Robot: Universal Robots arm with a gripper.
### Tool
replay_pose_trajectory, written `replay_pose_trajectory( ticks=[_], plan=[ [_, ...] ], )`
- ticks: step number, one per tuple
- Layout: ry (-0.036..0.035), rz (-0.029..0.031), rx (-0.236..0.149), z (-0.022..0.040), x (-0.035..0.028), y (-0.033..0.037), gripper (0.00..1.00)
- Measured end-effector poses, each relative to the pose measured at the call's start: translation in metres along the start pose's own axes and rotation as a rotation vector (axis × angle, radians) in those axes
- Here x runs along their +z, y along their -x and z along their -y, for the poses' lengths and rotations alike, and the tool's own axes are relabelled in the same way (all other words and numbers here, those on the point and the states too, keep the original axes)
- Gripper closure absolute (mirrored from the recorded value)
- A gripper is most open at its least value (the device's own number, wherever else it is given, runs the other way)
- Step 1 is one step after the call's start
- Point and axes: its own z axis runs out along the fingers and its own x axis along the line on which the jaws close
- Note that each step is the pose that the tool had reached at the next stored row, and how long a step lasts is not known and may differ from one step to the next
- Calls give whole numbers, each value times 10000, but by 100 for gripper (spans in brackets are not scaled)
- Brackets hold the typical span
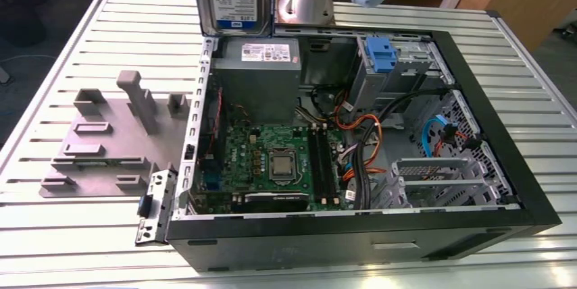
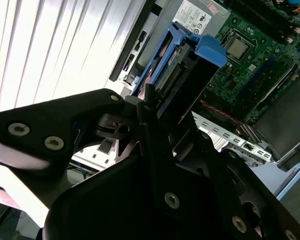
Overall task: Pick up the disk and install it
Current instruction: 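Pick up the disk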
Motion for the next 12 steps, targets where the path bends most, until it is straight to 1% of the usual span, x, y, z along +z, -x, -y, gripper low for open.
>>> replay_pose_trajectory(
  ticks=[8,9,12],
  plan=[
    [0,3,0,8,-1,-45,65],
    [0,3,0,17,-1,-45,65],
    [0,3,1,17,-1,-45,65]
  ],
)
